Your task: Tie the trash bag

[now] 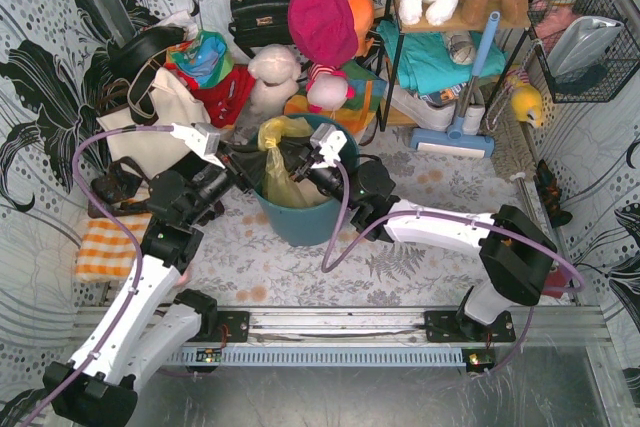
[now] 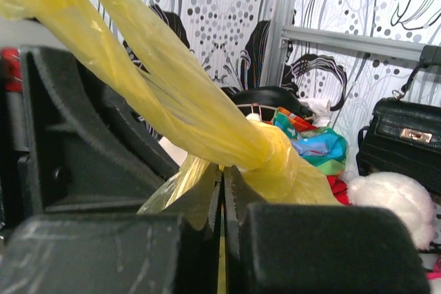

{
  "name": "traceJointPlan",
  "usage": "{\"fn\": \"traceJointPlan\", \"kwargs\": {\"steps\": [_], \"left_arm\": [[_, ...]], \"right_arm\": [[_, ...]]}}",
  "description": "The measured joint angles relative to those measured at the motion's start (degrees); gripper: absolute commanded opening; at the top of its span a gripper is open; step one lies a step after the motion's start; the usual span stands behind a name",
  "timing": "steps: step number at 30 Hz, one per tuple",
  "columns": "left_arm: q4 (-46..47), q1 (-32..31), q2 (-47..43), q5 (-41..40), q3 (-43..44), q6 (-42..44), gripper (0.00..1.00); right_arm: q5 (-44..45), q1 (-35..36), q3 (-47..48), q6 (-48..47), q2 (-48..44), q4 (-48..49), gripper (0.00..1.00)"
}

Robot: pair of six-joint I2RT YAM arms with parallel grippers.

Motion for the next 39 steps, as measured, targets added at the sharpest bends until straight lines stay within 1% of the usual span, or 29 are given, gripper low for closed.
{"fn": "traceJointPlan", "kwargs": {"steps": [1,3,8,12,15,20,24,27,30,35,37,39], "left_arm": [[0.4,0.0,0.0,0.9,-0.1,0.4,0.06],[1.2,0.3,0.1,2.4,-0.1,0.7,0.04],[2.1,0.3,-0.1,5.2,-0.1,1.4,0.03],[2.5,0.3,-0.2,8.0,-0.1,1.4,0.02],[2.7,0.4,-0.4,9.5,-0.1,1.4,0.02],[3.0,0.4,-0.8,11.3,-0.1,1.2,0.02],[5.9,0.4,-0.8,13.0,-0.4,0.3,0.02],[8.0,0.8,-0.6,13.3,-1.4,-0.8,0.03],[9.3,0.9,-0.6,13.9,-2.3,-1.9,0.06],[8.5,0.7,-1.5,13.9,-2.3,-2.3,0.1],[7.5,0.7,-1.7,13.6,-2.3,-2.4,0.14],[6.4,0.6,-1.8,12.9,-2.3,-2.5,0.22]], "right_arm": [[-0.3,-0.1,0.2,-0.4,-0.2,-1.0,0.0],[-1.0,-0.3,1.6,-1.1,-0.6,-4.1,0.0],[-4.2,-0.9,7.3,-2.1,-0.7,-13.2,0.0],[-6.8,-1.7,10.7,-2.1,-0.5,-18.6,0.0],[-8.8,-2.5,13.4,-2.0,0.5,-21.4,0.0],[-11.8,-4.1,15.8,-1.0,2.3,-22.4,0.0],[-13.9,-4.9,15.9,1.1,4.9,-22.1,0.0],[-15.1,-5.3,15.1,3.0,6.3,-19.8,0.0],[-15.7,-5.4,13.0,5.4,6.4,-15.1,0.0],[-15.9,-5.4,10.9,9.4,7.0,-6.8,0.0],[-16.0,-5.4,10.0,10.8,7.0,-3.6,0.0],[-16.1,-5.4,9.5,12.0,7.0,-0.9,0.0]]}}
